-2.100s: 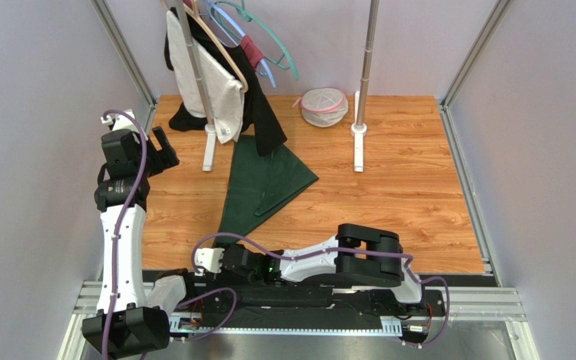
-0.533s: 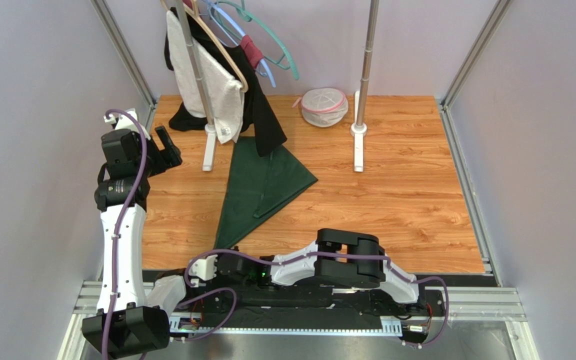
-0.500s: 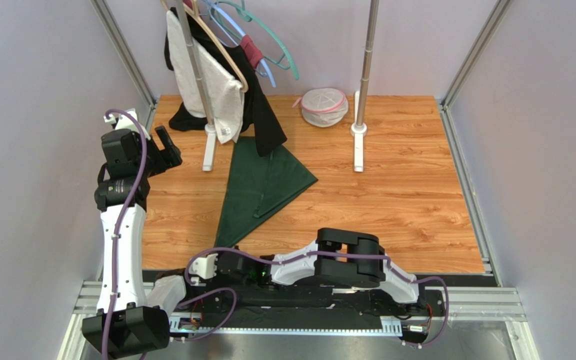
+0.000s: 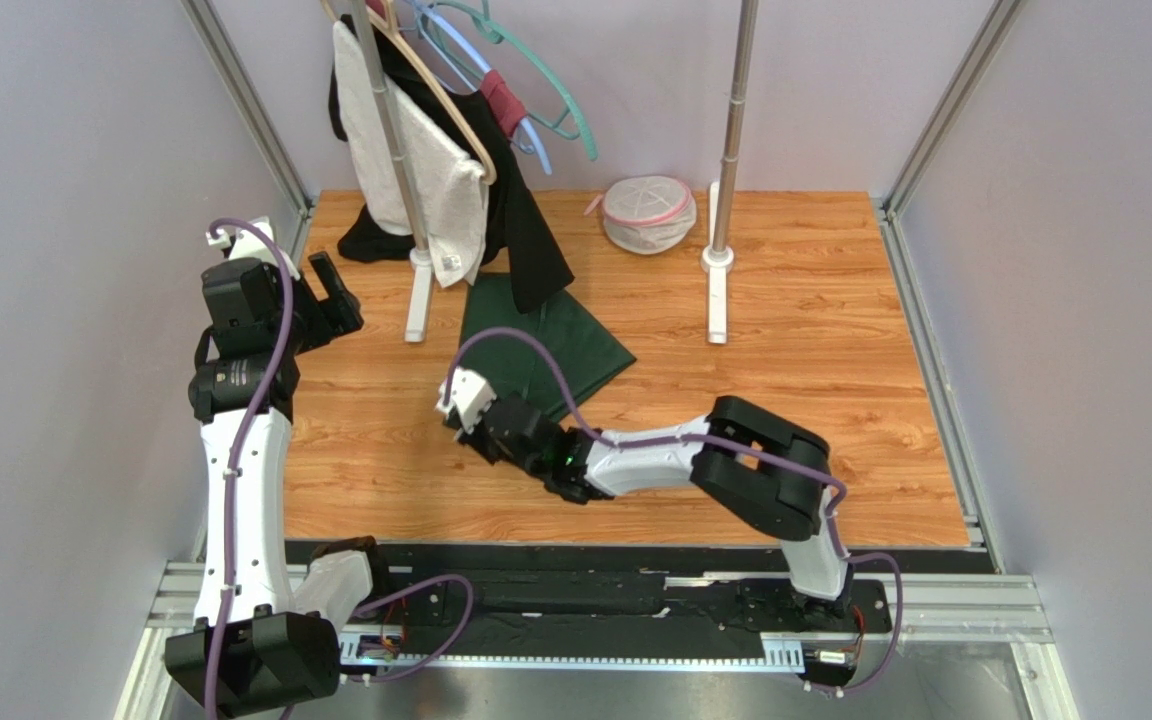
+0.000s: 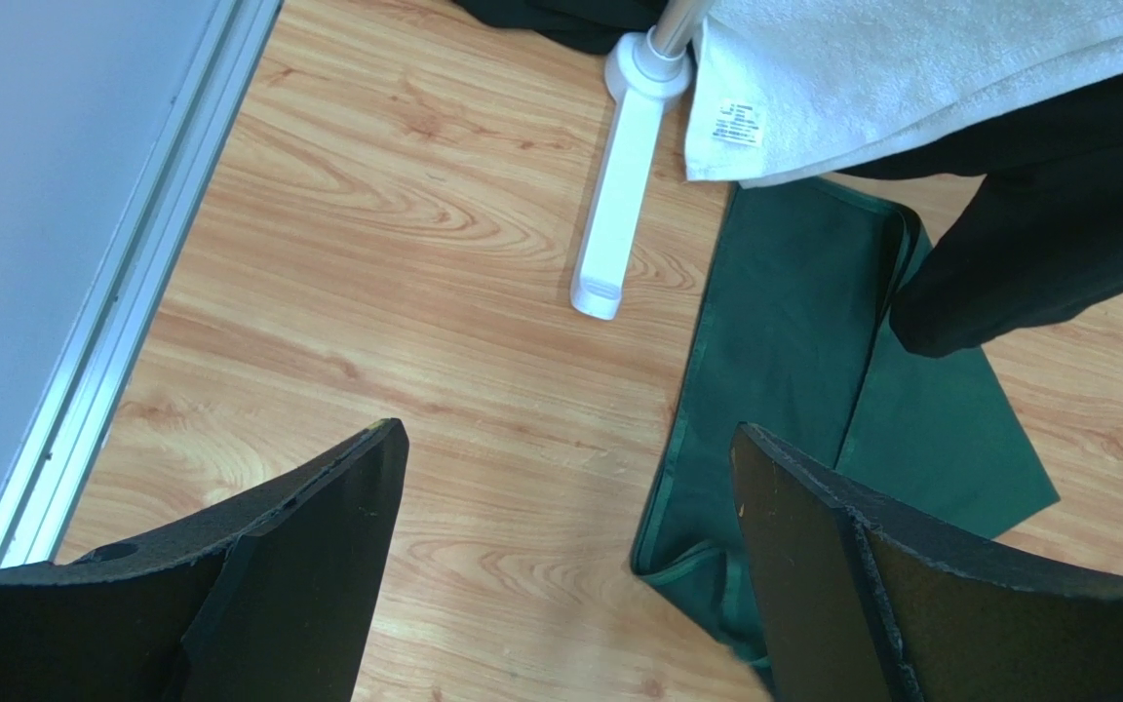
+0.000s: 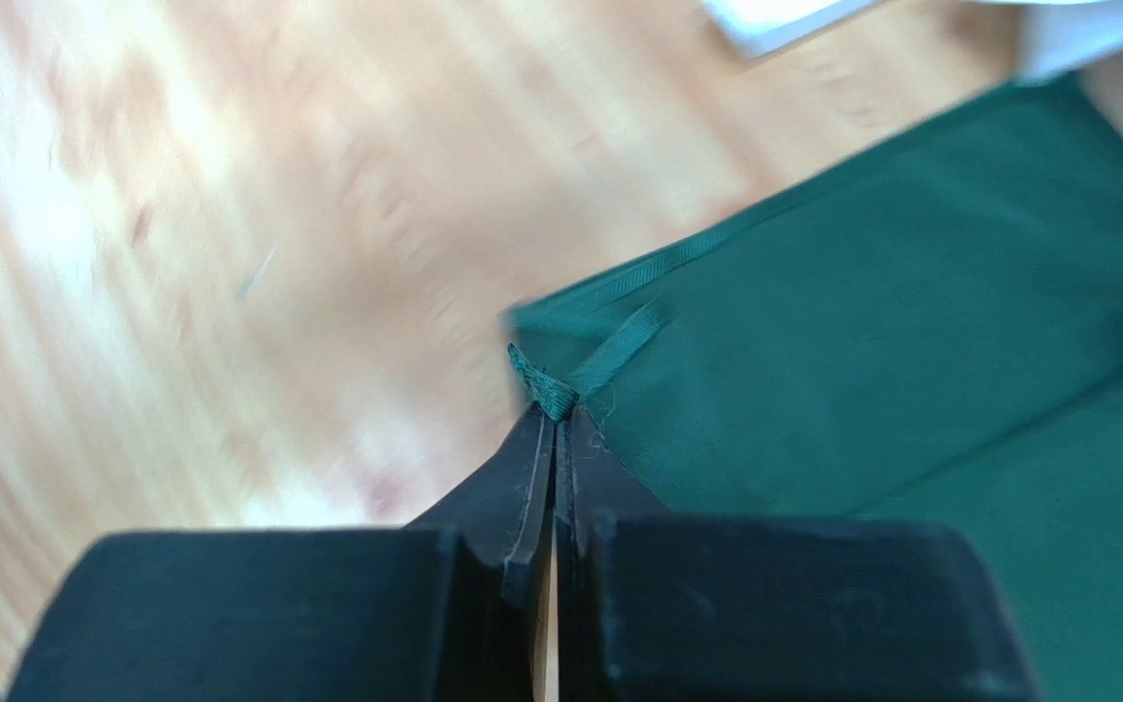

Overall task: Fold the napkin, place the utensils inside, and roll it up
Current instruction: Fold the napkin

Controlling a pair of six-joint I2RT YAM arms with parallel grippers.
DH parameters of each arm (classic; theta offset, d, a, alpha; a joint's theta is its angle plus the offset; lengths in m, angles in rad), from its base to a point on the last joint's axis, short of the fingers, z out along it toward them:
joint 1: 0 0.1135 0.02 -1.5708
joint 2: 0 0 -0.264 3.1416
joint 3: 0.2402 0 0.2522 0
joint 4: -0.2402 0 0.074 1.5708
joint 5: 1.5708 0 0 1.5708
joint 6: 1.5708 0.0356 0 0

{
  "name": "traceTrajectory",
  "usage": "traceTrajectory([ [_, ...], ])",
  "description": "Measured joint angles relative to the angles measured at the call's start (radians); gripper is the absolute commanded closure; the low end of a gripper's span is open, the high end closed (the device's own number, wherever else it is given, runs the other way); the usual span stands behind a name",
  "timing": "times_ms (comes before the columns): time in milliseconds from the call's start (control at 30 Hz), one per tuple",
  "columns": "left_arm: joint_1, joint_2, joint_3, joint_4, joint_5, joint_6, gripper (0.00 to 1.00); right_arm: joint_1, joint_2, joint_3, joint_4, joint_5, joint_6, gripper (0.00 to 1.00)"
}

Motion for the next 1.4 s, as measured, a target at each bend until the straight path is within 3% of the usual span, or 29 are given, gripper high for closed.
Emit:
traceTrajectory([
  [200,0.001,0.000,0.000,0.000,0.004,0.000,0.10,-0.144,-0.089,0.000,-0.010,-0.008,0.135,1.00],
  [467,0.001,0.000,0.000,0.005,0.019,-0.003,0.10,-0.269,-0.094,-0.065,-0.073,0.021,0.214,1.00],
  [1400,0.002,0.018,-0.006,0.017,0.062,-0.023,0.11,-0.394,-0.172,-0.157,-0.153,0.260,0.352,1.00],
])
